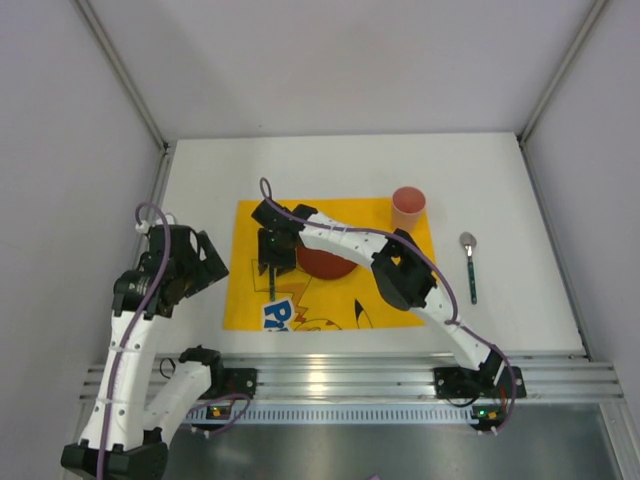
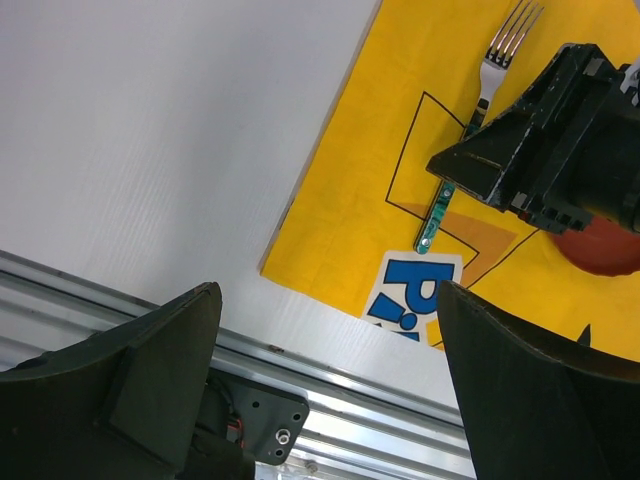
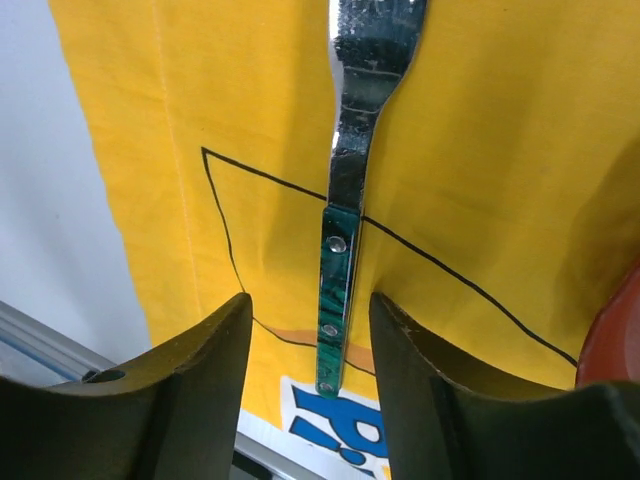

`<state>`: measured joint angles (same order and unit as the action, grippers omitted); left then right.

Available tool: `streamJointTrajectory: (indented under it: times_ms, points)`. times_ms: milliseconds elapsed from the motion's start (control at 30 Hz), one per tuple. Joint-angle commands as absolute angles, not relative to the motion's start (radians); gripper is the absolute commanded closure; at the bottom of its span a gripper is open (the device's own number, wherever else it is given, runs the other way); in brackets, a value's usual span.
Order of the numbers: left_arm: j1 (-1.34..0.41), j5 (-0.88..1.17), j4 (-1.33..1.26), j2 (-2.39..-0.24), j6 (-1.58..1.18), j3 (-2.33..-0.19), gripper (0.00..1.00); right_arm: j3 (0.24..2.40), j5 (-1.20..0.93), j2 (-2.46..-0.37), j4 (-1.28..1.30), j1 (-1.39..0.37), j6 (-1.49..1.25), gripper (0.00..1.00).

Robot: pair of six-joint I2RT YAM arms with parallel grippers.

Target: Set the dinner table for one person

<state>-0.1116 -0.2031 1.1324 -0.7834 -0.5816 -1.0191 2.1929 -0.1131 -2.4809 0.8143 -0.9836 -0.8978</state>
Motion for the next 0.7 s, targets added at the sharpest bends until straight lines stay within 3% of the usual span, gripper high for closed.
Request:
streamJointTrajectory:
  times_ms: [0, 33, 167, 267, 467, 600, 667]
  points:
    - [-0.106, -0.206, 1.123, -0.790, -0.594, -1.009, 0.07, 2.216, -0.144, -2.395, 0.810, -0.992, -0.870, 0.48]
    - [-0.106, -0.206, 1.118, -0.795, -0.591, -1.006, 0.07, 2.223, -0.152, -2.388, 0.813, -0.991, -0.865, 0.44]
    - [-0.106, -0.199, 1.095, -0.816, -0.583, -1.003, 0.07, 2.244, -0.129, -2.300, 0.834, -0.992, -0.824, 0.46]
    - [-0.106, -0.195, 1.072, -0.836, -0.572, -1.003, 0.07, 2.159, -0.005, -2.069, 0.862, -0.979, -0.746, 0.48]
    - [-0.106, -0.201, 1.039, -0.861, -0.558, -0.994, 0.07, 1.562, 0.265, -1.563, 0.864, -0.764, -0.680, 0.53]
    - [-0.106, -0.189, 1.020, -0.874, -0.545, -0.991, 0.07, 1.181, 0.241, -1.376, 0.845, -0.398, -0.615, 0.59]
    - [-0.107, -0.187, 1.017, -0.887, -0.537, -0.989, 0.07, 1.117, 0.241, -1.342, 0.819, -0.303, -0.588, 0.59]
